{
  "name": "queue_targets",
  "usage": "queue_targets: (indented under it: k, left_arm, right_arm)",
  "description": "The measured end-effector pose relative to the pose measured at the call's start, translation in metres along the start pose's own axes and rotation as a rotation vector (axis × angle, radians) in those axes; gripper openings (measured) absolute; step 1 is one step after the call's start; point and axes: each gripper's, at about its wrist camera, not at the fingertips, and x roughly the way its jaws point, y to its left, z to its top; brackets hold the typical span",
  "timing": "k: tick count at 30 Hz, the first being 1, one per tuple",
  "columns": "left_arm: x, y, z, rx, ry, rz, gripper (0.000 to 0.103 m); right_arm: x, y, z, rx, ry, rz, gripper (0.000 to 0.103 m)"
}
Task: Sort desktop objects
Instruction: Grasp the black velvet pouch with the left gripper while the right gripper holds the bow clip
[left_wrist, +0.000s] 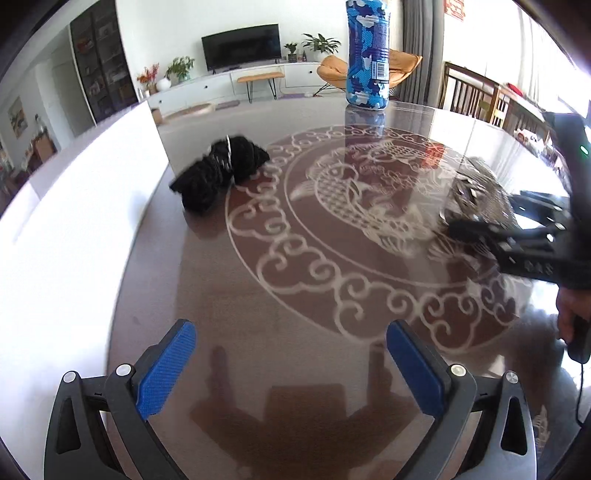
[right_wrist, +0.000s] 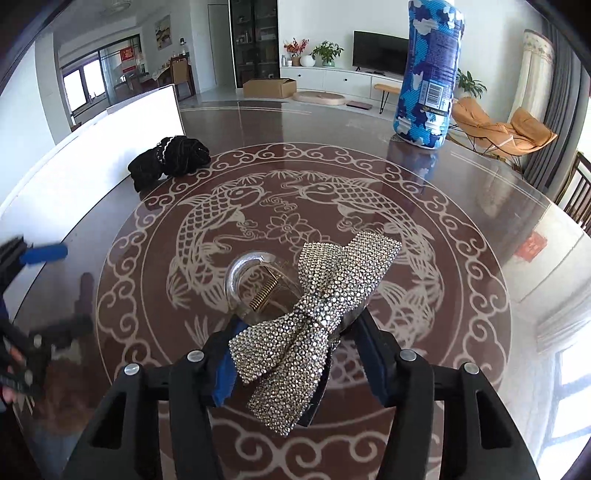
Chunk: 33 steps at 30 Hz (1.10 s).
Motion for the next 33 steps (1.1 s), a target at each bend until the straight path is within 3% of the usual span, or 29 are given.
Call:
queue_targets:
  k: [3, 10, 18, 24, 27, 30, 31, 33]
  left_arm:
    - [0.015, 0.013, 0.045, 0.085, -0.019, 0.058, 0.103]
    - [0.043, 0.045, 0.115, 0.097, 0.026, -0.040, 0.103]
    - [0.086, 0.037, 0.134, 0.184, 0.089, -0.016, 0.103]
    - [0.116, 0.051, 0.131, 0.112, 0.151, -0.034, 0.100]
    - [0.118, 0.059, 0.129, 0.051, 0.155, -0.097, 0.090]
    - [0.116, 0.063, 0.127, 0.003, 0.141, -0.135, 0.063]
    - [0.114, 0.065, 0.128, -0.017, 0.138, -0.129, 0.048]
    - [0.114, 0.068, 0.128, -0.059, 0.140, -0.123, 0.042]
  right_arm:
    - [-0.005, -0.003, -0.005, 0.007, -0.003, 0.011, 0.058]
    - [-0.005, 0.001, -0.006, -0.007, -0.001, -0.007, 0.058]
    - [-0.005, 0.001, -0.007, -0.007, -0.001, -0.007, 0.058]
    - [-0.005, 0.001, -0.007, -0.007, -0.002, -0.008, 0.058]
    - [-0.005, 0.000, -0.007, -0.007, -0.002, -0.008, 0.058]
    - [-0.005, 0.000, -0.007, -0.007, -0.002, -0.008, 0.058]
    - [-0.005, 0.000, -0.007, -0.007, -0.002, -0.008, 0.058]
    - [-0.005, 0.000, -0.007, -0.007, -0.002, -0.008, 0.058]
